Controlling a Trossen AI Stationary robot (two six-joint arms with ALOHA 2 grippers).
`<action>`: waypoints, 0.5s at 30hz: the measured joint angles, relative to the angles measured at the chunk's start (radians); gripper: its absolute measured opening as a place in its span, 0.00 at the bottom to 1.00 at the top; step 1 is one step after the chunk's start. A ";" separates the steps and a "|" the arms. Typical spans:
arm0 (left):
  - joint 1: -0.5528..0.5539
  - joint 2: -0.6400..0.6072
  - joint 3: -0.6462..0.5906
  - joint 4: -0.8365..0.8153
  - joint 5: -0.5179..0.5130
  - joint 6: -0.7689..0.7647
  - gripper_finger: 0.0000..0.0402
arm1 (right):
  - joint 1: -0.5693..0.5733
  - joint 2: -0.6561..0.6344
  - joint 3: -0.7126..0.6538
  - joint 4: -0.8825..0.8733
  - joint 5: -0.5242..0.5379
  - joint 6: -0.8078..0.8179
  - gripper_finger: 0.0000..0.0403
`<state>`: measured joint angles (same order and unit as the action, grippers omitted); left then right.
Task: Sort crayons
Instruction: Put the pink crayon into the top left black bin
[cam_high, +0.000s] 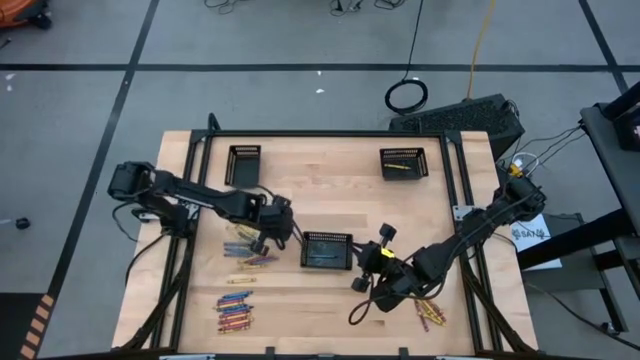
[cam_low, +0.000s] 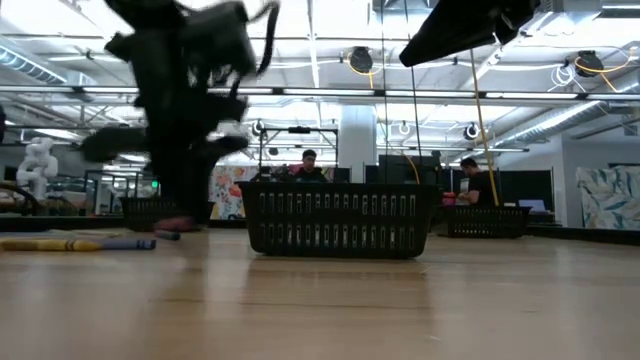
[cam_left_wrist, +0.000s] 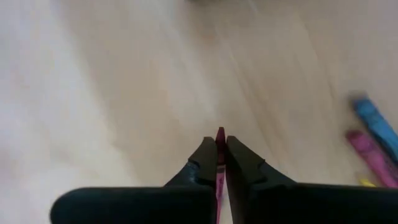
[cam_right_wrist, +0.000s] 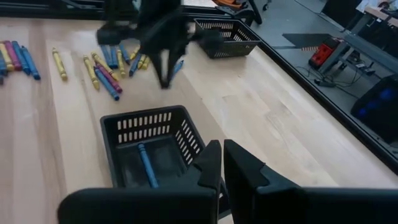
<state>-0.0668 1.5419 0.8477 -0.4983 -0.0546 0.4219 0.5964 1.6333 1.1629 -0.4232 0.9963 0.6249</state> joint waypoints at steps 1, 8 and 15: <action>0.003 -0.019 0.009 -0.006 -0.001 0.002 0.01 | 0.001 0.000 0.000 -0.001 -0.001 0.001 0.02; 0.058 -0.207 0.030 -0.051 -0.059 -0.068 0.00 | 0.008 0.001 0.000 -0.008 -0.002 0.010 0.02; 0.275 -0.373 0.030 -0.147 -0.153 -0.233 0.00 | 0.008 0.002 0.000 -0.008 -0.001 0.009 0.02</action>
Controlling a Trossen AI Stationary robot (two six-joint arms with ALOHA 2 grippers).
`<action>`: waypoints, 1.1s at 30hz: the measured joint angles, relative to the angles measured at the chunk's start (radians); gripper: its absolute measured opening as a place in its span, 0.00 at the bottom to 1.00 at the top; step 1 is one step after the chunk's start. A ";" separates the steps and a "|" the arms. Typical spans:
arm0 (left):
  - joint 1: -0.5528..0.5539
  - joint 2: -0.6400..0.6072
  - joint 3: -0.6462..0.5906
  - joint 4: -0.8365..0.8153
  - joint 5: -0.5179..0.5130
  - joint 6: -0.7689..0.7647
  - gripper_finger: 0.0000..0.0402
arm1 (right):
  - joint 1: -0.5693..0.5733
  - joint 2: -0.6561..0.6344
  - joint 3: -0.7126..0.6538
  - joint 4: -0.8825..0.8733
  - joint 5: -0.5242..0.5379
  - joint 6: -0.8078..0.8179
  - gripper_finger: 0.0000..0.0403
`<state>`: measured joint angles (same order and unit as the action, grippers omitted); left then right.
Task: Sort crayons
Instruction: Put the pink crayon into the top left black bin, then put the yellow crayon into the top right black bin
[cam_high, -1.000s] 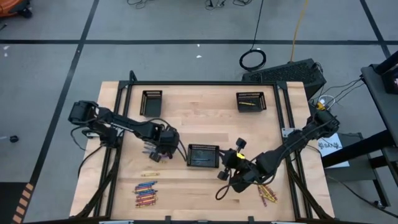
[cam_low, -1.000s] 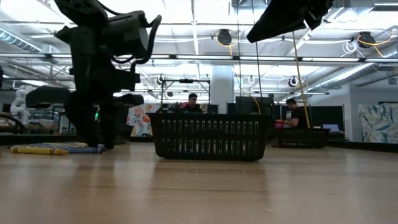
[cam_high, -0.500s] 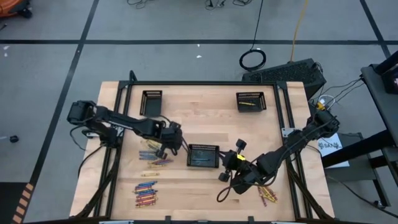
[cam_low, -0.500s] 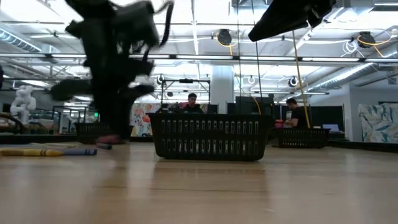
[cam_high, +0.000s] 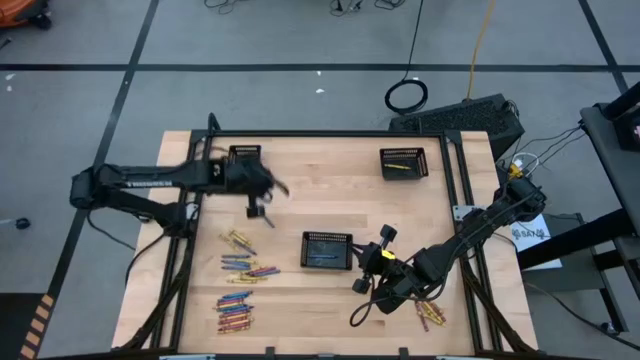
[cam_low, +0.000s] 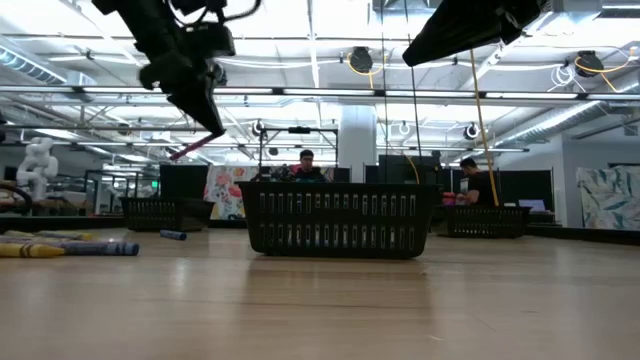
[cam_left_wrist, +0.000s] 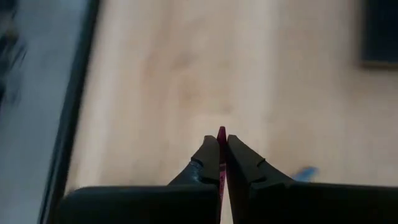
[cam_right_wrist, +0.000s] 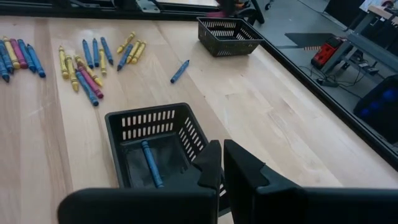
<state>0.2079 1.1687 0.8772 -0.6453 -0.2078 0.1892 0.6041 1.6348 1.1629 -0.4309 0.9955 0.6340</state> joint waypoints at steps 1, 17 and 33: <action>0.050 -0.002 0.000 -0.005 0.000 -0.017 0.00 | 0.000 0.000 0.000 0.000 0.000 0.001 0.02; 0.600 0.289 0.000 0.095 0.054 -0.202 0.00 | 0.000 0.000 0.000 0.008 0.005 -0.016 0.02; 0.479 -0.014 0.065 -0.083 0.177 -0.194 0.00 | 0.000 0.000 -0.002 -0.006 0.035 -0.035 0.02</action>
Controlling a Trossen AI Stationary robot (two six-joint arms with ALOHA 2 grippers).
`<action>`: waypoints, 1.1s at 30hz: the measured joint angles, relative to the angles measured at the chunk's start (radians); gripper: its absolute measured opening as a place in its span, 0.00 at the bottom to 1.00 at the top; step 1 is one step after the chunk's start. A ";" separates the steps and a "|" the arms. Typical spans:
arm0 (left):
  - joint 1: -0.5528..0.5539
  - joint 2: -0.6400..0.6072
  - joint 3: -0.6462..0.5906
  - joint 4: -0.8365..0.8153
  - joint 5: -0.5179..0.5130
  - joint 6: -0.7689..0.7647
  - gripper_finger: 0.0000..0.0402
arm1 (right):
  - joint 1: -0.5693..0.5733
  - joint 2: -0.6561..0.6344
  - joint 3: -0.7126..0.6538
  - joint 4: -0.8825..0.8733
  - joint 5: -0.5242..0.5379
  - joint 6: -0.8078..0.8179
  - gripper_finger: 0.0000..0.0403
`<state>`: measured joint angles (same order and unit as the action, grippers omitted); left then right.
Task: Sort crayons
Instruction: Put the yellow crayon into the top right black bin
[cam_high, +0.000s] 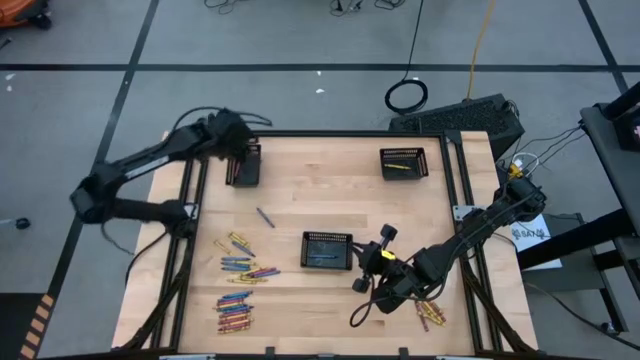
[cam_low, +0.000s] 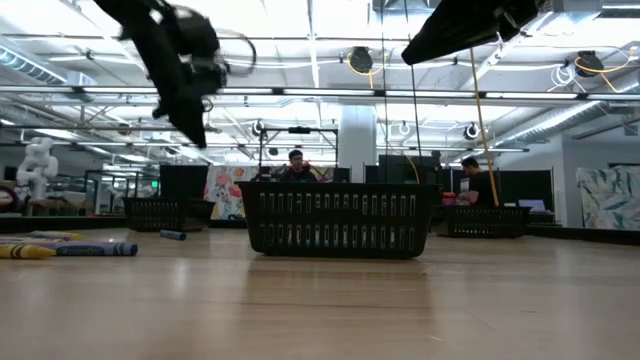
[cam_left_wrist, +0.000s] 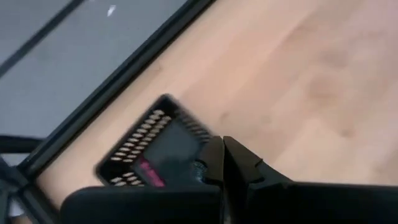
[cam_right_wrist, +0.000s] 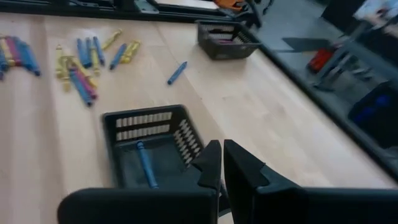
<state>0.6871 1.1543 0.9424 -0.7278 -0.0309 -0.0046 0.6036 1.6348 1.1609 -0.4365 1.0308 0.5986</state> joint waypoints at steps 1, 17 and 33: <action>-0.036 -0.044 -0.016 0.010 0.000 -0.019 0.00 | 0.004 0.000 -0.008 0.001 0.023 0.000 0.02; -0.814 -0.377 -0.306 0.398 -0.433 -0.305 0.00 | 0.025 -0.133 -0.068 -0.078 0.061 0.095 0.02; -1.169 0.016 -0.327 0.642 -0.690 -0.533 0.00 | 0.004 -0.119 -0.068 -0.077 -0.093 0.075 0.02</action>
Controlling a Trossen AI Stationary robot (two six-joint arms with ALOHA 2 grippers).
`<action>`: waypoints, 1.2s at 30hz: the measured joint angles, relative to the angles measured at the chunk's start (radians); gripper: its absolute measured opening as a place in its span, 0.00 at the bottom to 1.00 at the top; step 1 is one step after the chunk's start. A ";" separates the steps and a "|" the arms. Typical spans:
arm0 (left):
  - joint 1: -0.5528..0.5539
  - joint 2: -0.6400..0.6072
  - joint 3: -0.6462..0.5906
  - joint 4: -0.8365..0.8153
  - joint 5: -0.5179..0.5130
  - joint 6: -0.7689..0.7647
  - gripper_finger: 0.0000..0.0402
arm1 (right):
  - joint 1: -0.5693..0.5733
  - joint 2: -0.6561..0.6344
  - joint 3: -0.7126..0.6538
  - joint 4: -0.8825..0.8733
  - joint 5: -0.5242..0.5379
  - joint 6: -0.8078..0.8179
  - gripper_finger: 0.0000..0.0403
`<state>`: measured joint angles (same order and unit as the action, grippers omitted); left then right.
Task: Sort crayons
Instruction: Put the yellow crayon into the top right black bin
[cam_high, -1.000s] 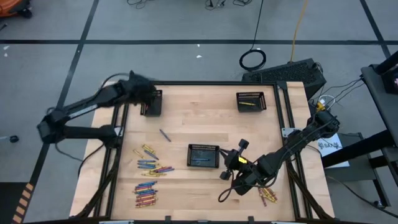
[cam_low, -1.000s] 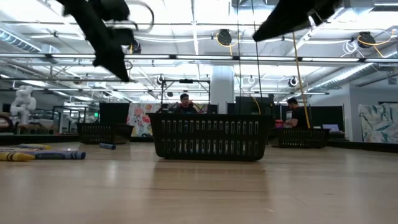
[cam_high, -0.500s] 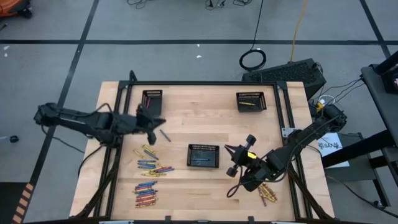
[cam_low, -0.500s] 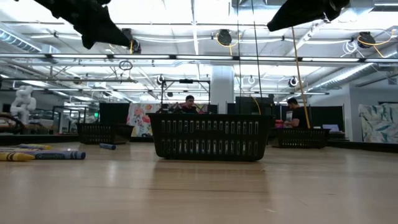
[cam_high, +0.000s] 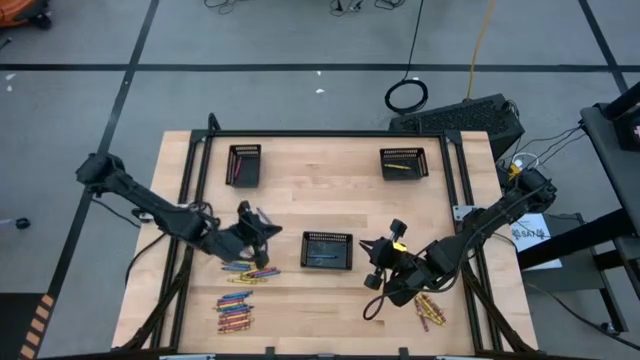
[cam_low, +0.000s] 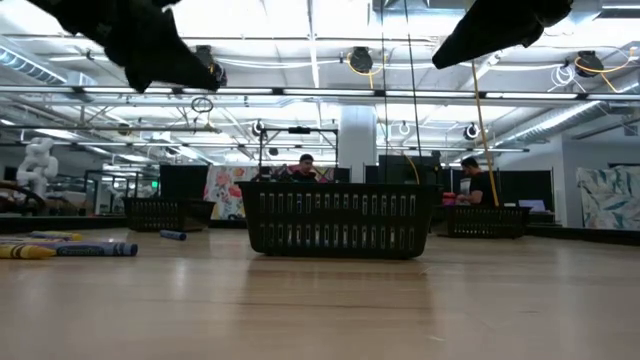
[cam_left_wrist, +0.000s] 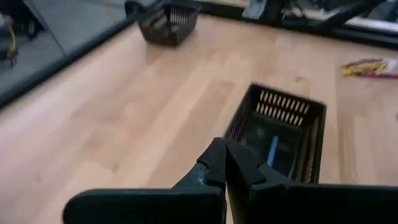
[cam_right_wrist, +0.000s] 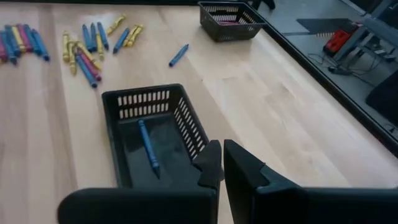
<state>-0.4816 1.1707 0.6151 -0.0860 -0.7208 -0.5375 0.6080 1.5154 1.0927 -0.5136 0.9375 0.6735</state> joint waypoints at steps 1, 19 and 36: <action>-0.009 0.023 0.000 0.000 -0.009 -0.029 0.00 | -0.006 0.000 0.000 0.011 0.000 0.000 0.02; -0.071 0.210 0.000 0.011 -0.029 -0.216 0.00 | -0.035 -0.077 0.000 -0.275 -0.582 0.264 0.02; -0.071 0.277 0.000 0.035 -0.073 -0.206 0.00 | 0.222 -0.077 -0.164 -0.418 -0.987 0.835 0.24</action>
<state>-0.5522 1.4479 0.6151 -0.0512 -0.7940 -0.7437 0.8299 1.4380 0.9290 -0.9315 -0.0493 1.5081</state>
